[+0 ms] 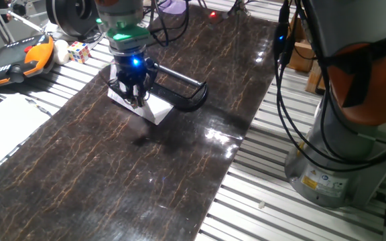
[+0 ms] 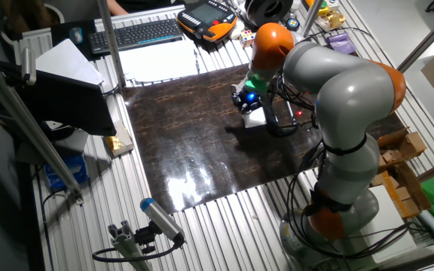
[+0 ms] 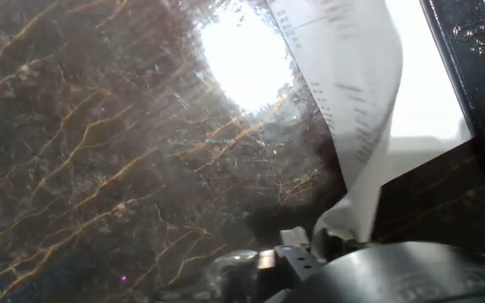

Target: Unfold a piece of paper

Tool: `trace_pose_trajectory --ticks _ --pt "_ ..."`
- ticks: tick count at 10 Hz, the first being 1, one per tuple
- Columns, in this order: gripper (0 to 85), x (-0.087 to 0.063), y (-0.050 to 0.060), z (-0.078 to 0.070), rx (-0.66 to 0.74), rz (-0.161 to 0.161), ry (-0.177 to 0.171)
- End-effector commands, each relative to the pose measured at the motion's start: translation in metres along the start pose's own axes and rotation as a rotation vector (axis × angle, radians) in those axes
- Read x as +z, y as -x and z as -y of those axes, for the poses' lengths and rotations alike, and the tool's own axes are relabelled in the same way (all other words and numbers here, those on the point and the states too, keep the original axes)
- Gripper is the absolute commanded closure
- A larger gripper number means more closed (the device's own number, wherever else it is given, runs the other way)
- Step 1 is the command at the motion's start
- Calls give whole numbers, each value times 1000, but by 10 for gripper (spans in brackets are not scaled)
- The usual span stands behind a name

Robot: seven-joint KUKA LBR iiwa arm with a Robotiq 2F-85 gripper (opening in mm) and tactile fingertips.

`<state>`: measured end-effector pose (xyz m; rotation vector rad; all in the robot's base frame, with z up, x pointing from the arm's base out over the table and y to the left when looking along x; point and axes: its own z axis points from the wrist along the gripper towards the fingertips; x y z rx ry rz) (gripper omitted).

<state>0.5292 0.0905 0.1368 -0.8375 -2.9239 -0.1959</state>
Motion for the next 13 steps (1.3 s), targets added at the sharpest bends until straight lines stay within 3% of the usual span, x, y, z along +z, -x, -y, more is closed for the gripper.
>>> trace_pose_trajectory --ticks 1,3,7,13 --pt "547 -1 -1 0 5 1 -2" --pt "510 -1 -2 -1 11 1 1" --pt "523 -2 -2 -1 27 -15 33" --pt "523 -3 -4 -1 47 -7 46"
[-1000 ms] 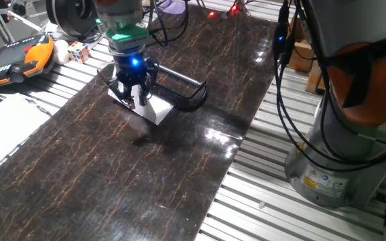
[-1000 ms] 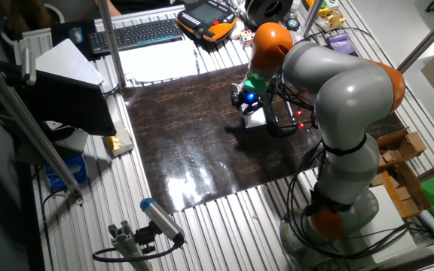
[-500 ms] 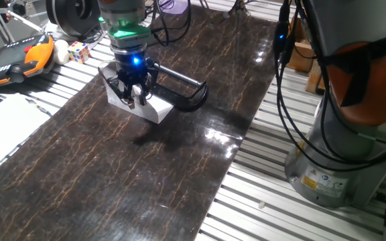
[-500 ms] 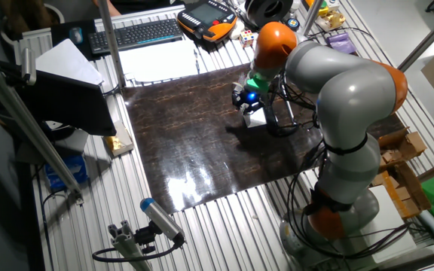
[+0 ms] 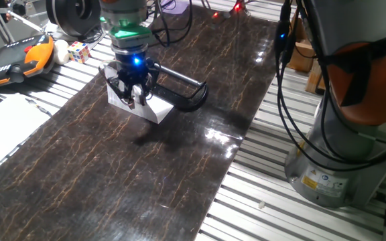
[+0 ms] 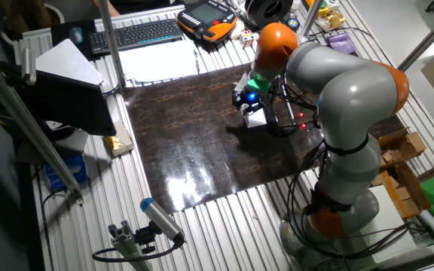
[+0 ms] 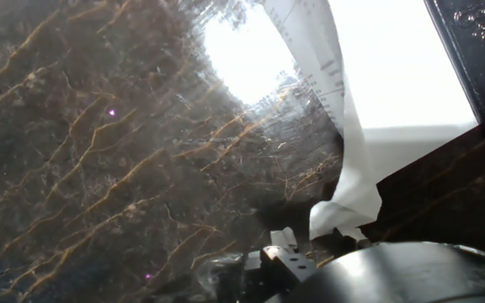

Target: Unfold a piece of paper

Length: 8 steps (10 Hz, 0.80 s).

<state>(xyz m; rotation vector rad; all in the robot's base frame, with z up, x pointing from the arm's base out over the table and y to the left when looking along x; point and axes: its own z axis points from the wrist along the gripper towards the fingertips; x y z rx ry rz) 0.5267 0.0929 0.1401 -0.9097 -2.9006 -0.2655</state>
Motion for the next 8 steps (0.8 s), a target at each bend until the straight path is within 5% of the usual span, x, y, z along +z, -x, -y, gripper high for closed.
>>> trace_pose_trajectory --ticks 1,8 --pt "523 0 -1 0 1 2 7" --pt "540 1 -5 1 22 -11 70"
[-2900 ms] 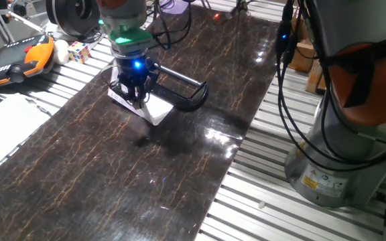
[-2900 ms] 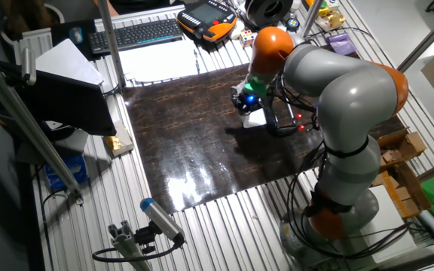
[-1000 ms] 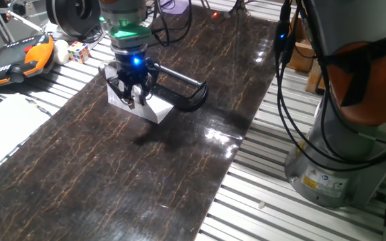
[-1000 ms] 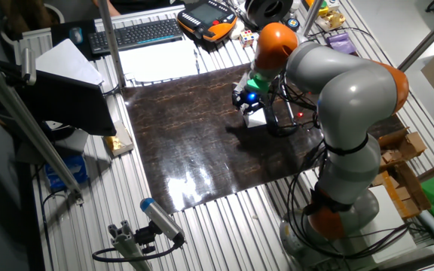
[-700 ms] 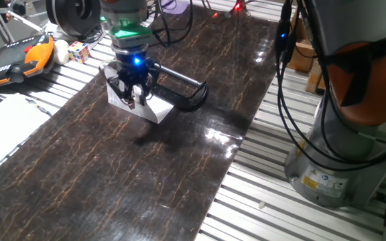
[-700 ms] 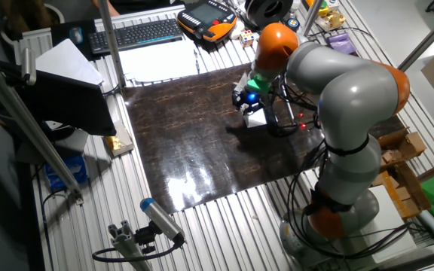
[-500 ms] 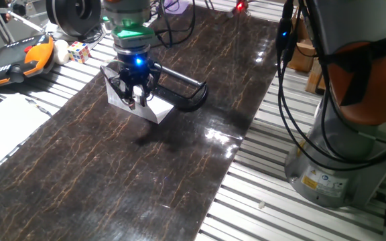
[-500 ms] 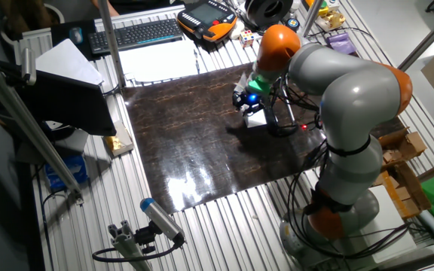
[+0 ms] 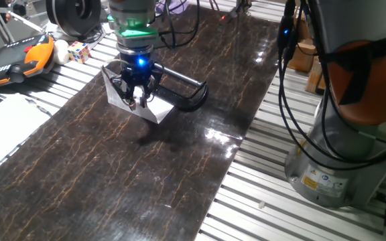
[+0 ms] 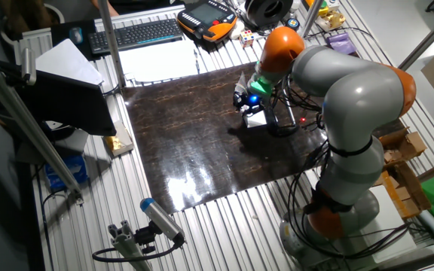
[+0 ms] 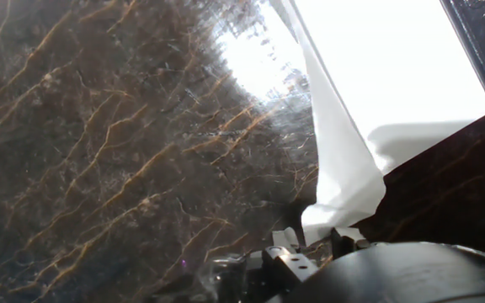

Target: Unfold a piece of paper

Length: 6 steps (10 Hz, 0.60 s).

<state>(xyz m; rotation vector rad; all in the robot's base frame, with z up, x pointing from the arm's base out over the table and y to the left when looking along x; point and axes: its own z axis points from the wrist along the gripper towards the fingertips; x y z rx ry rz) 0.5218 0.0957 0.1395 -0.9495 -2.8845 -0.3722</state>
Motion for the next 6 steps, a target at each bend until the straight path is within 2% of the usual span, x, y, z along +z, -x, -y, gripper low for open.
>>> trace_pose_trajectory --ticks 1,6 --pt "540 0 0 0 2 -1 2" --pt "530 -13 -3 0 9 -5 -13"
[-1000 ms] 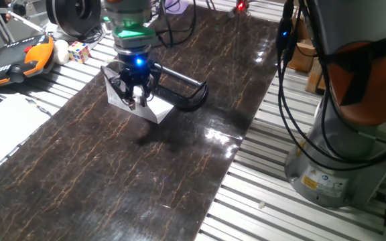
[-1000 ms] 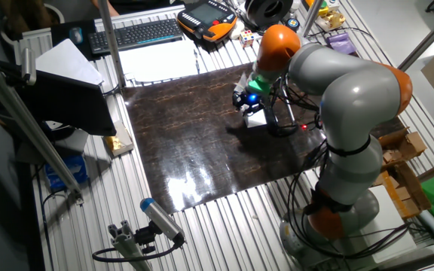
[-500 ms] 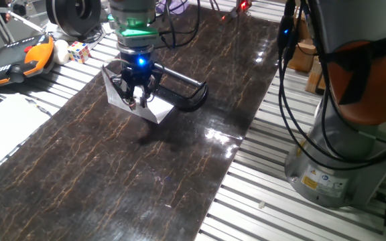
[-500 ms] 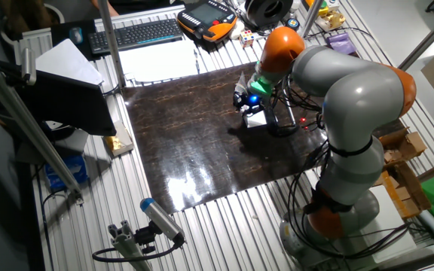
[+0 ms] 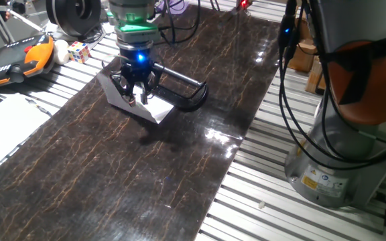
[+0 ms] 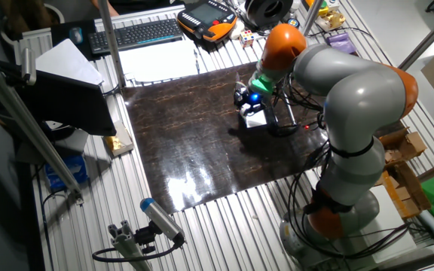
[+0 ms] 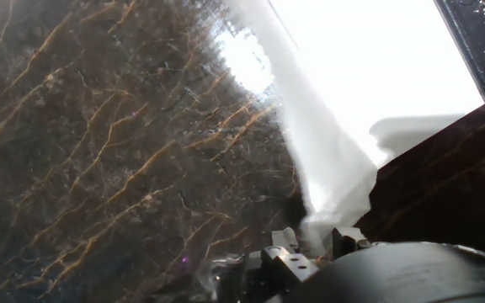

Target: Unfold a piece of paper

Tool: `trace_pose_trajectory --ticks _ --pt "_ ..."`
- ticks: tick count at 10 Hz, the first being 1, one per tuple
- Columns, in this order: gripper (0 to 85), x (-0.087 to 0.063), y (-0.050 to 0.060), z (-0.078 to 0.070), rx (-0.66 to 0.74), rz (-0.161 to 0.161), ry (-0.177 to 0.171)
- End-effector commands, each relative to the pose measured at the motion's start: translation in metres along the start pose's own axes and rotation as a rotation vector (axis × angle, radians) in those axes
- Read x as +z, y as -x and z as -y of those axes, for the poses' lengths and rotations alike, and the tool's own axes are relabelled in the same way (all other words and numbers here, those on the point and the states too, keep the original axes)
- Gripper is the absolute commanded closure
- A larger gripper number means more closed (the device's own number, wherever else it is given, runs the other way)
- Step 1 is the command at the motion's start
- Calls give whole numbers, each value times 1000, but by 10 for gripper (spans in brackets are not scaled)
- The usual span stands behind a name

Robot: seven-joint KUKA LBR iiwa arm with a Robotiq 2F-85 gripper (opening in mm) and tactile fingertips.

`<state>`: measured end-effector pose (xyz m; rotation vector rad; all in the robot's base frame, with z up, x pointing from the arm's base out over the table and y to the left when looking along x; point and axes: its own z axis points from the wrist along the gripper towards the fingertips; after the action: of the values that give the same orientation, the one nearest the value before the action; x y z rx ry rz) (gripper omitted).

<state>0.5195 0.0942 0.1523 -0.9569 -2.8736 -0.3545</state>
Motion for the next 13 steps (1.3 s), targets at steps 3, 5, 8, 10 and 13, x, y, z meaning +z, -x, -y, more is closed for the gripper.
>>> trace_pose_trajectory --ticks 3,5,8,10,13 --pt "533 -9 -5 1 0 -6 -12" --pt "533 -21 -9 3 -1 -11 -24" --pt "550 -24 -8 4 -78 45 -111" --pt "637 -30 -6 5 -121 45 -134" --pt "813 -48 0 7 -195 25 -154"
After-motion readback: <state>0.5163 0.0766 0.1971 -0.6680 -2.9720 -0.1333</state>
